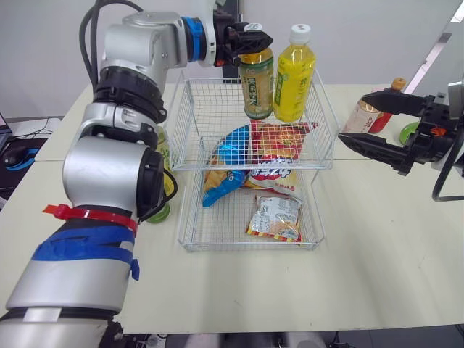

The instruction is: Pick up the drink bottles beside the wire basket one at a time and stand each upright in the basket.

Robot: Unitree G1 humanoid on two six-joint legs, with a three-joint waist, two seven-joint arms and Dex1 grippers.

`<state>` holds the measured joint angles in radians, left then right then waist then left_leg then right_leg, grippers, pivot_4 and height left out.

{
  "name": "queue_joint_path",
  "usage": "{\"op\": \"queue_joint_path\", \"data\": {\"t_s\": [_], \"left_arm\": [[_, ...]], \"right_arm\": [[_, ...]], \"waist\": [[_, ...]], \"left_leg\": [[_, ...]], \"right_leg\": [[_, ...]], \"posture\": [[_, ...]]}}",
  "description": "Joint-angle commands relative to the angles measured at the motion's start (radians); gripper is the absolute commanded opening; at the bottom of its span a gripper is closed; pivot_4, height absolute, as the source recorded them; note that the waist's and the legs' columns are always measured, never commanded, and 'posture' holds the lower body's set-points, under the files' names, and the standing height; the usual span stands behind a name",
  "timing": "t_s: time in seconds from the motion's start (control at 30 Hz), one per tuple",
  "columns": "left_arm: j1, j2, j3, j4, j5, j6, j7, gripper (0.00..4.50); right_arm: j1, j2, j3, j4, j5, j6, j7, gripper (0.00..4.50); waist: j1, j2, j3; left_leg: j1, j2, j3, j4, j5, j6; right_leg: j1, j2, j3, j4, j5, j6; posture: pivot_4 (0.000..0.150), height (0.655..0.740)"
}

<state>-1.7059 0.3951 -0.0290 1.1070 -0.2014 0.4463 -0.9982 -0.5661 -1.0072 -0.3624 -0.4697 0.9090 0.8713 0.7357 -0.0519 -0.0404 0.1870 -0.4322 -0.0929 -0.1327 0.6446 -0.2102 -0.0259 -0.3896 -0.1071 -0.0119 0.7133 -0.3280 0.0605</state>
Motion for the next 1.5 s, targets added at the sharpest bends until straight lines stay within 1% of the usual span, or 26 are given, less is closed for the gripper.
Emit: {"op": "queue_joint_path", "data": {"t_s": [0.03,0.07,0.1,0.23,0.37,0.5,0.57,0.7,0.77,0.83,0.9,0.97,1.1,1.23,1.4,1.5], "left_arm": [[-0.054,0.006,0.034,-0.014,0.0,-0.025,-0.023,2.87],[-0.059,0.009,0.037,-0.016,-0.002,-0.021,-0.03,3.11],[-0.066,0.014,0.043,-0.02,-0.005,-0.013,-0.037,3.5],[-0.08,0.047,0.069,-0.062,-0.014,0.029,-0.061,4.48],[-0.053,0.118,0.086,-0.173,-0.029,0.094,-0.098,4.48],[0.036,0.22,0.116,-0.352,-0.054,0.181,-0.103,4.48],[0.109,0.286,0.12,-0.462,-0.052,0.199,-0.099,4.48],[0.259,0.427,0.202,-0.626,-0.068,0.285,-0.027,4.48],[0.348,0.483,0.238,-0.711,-0.079,0.281,-0.01,4.48],[0.441,0.524,0.304,-0.794,-0.112,0.282,0.004,4.48],[0.509,0.543,0.379,-0.853,-0.15,0.333,0.048,4.48],[0.587,0.569,0.422,-0.901,-0.158,0.341,0.076,4.48],[0.769,0.641,0.519,-0.946,-0.174,0.374,0.098,4.48],[0.975,0.696,0.605,-0.931,-0.16,0.337,0.096,4.48],[1.192,0.702,0.695,-0.883,-0.173,0.267,0.065,4.48],[1.255,0.673,0.721,-0.881,-0.202,0.255,0.068,4.48]], "right_arm": [[-0.004,-0.018,-0.036,-0.028,0.013,-0.005,-0.011,4.5],[-0.004,-0.019,-0.037,-0.029,0.015,-0.004,-0.012,4.5],[-0.003,-0.019,-0.038,-0.03,0.016,-0.005,-0.013,4.5],[-0.01,-0.014,-0.047,-0.025,0.029,-0.005,-0.03,4.5],[-0.014,-0.014,-0.05,-0.029,0.041,-0.012,-0.029,4.5],[-0.021,-0.019,-0.037,-0.043,0.045,-0.027,-0.002,4.5],[-0.022,-0.024,-0.019,-0.052,0.046,-0.032,0.02,4.5],[-0.042,-0.012,0.028,-0.066,0.06,-0.029,0.04,4.5],[-0.055,-0.001,0.052,-0.068,0.067,-0.025,0.038,4.5],[-0.069,0.013,0.077,-0.066,0.078,-0.019,0.035,4.5],[-0.086,0.029,0.1,-0.058,0.083,-0.017,0.033,4.5],[-0.099,0.044,0.117,-0.05,0.087,-0.017,0.039,4.5],[-0.123,0.065,0.159,-0.032,0.082,-0.019,0.055,4.5],[-0.149,0.087,0.186,-0.024,0.097,-0.004,0.056,4.5],[-0.167,0.108,0.214,-0.022,0.078,-0.012,0.053,4.5],[-0.176,0.114,0.226,-0.02,0.064,-0.019,0.06,4.5]], "waist": [[-0.001,0.0,0.0],[-0.001,0.0,0.0],[-0.001,0.0,0.0],[-0.003,0.0,0.0],[-0.009,0.0,0.0],[-0.009,0.001,0.0],[-0.009,0.001,0.0],[-0.013,0.001,0.0],[-0.014,0.001,0.0],[-0.011,0.001,-0.001],[-0.005,0.001,-0.001],[-0.003,0.001,-0.001],[-0.003,0.001,-0.001],[-0.006,0.001,-0.001],[-0.003,0.001,-0.001],[0.001,0.001,-0.001]], "left_leg": [[0.0,0.0,0.0,0.0,0.0,0.0],[0.0,0.0,0.0,0.0,0.0,0.0],[0.0,0.0,0.0,0.0,0.0,0.0],[0.0,0.0,0.0,0.0,0.0,0.0],[0.0,0.0,0.0,0.0,0.0,0.0],[0.0,0.001,0.0,0.0,0.0,0.0],[0.001,0.001,0.0,0.0,0.0,0.0],[0.001,0.001,-0.001,0.001,0.0,0.0],[0.002,0.001,-0.001,0.001,0.0,0.0],[0.002,0.001,-0.002,0.001,0.0,0.0],[0.001,0.001,-0.002,0.001,0.0,0.0],[0.001,0.001,-0.002,0.001,0.0,0.0],[0.001,0.001,-0.002,0.001,0.0,0.0],[0.002,0.002,-0.002,0.001,0.0,0.0],[0.003,0.002,-0.002,0.0,0.0,0.0],[0.003,0.003,-0.002,0.0,0.0,0.0]], "right_leg": [[0.0,0.0,0.0,0.0,0.0,0.0],[0.0,0.0,0.0,0.0,0.0,0.0],[0.0,0.0,0.0,0.0,0.0,0.0],[0.0,0.0,0.0,0.0,0.0,0.0],[0.0,0.0,0.0,0.0,0.0,0.0],[0.0,0.001,0.0,0.001,0.0,0.0],[0.0,0.001,0.001,0.001,0.0,0.0],[0.0,0.001,0.001,0.002,0.0,0.0],[0.0,0.001,0.001,0.002,0.0,0.0],[0.0,0.001,0.001,0.002,0.0,0.0],[0.001,0.001,0.001,0.002,0.0,0.0],[0.001,0.001,0.001,0.001,0.0,0.0],[0.001,0.001,0.001,0.002,0.0,0.0],[0.001,0.001,0.001,0.002,0.001,-0.001],[0.001,0.0,0.002,0.002,0.001,-0.001],[0.0,-0.001,0.002,0.001,0.001,-0.002]], "posture": [[0.15,0.74],[0.15,0.74],[0.15,0.74],[0.15,0.74],[0.15,0.74],[0.15,0.74],[0.15,0.74],[0.15,0.74],[0.15,0.74],[0.15,0.74],[0.15,0.74],[0.15,0.74],[0.15,0.74],[0.15,0.74],[0.15,0.74],[0.15,0.74]]}}
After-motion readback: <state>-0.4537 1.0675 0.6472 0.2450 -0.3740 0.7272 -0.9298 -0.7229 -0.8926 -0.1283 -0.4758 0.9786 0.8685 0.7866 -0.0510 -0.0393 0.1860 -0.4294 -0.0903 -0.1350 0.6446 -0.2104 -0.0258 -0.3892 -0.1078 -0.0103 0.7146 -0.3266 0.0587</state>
